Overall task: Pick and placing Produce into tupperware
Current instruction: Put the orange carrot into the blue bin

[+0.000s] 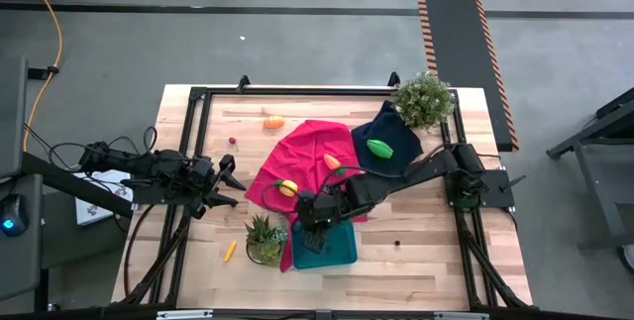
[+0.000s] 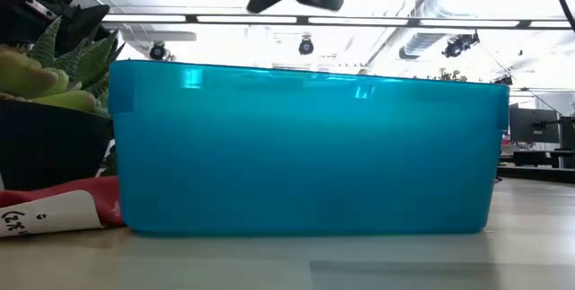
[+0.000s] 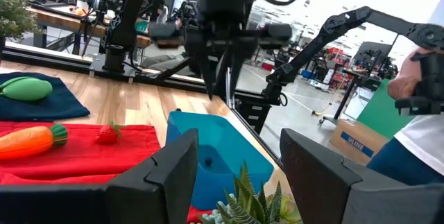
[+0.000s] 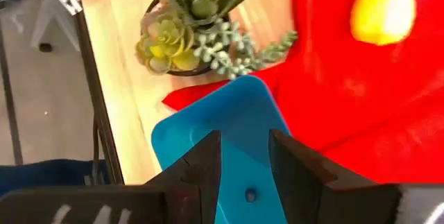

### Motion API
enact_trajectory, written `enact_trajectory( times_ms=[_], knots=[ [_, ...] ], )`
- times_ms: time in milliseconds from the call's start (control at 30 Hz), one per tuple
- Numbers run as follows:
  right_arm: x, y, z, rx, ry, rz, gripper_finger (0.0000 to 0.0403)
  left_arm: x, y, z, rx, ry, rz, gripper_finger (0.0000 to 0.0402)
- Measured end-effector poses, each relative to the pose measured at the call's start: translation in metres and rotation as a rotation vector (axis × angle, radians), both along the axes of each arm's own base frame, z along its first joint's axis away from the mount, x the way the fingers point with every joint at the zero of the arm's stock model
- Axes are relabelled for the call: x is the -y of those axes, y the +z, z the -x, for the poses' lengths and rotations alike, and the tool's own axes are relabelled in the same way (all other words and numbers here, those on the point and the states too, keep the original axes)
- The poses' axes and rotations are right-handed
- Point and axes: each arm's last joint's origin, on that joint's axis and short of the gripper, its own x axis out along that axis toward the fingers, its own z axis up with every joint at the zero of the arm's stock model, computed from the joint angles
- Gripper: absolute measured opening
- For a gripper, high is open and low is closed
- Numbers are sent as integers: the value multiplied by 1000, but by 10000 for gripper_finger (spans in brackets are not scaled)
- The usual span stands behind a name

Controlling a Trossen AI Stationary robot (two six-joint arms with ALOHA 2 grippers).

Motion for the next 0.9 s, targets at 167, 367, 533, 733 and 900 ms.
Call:
enact_trajectory(
  times_ms=[167, 367, 533, 733, 900],
  knots=[
    [9, 22, 8, -47, -47, 89, 112, 0, 0, 0, 0, 0, 0, 193],
    [24, 37, 17, -109, -75, 200, 112, 0, 0, 0, 0, 0, 0, 193],
    [41, 36, 23, -203, -82, 286, 112, 0, 0, 0, 0, 0, 0, 193],
    [74, 34, 22, -267, -86, 333, 112, 0, 0, 0, 0, 0, 0, 193],
    [109, 35, 15, -245, -92, 342, 112, 0, 0, 0, 0, 0, 0, 193]
  ],
)
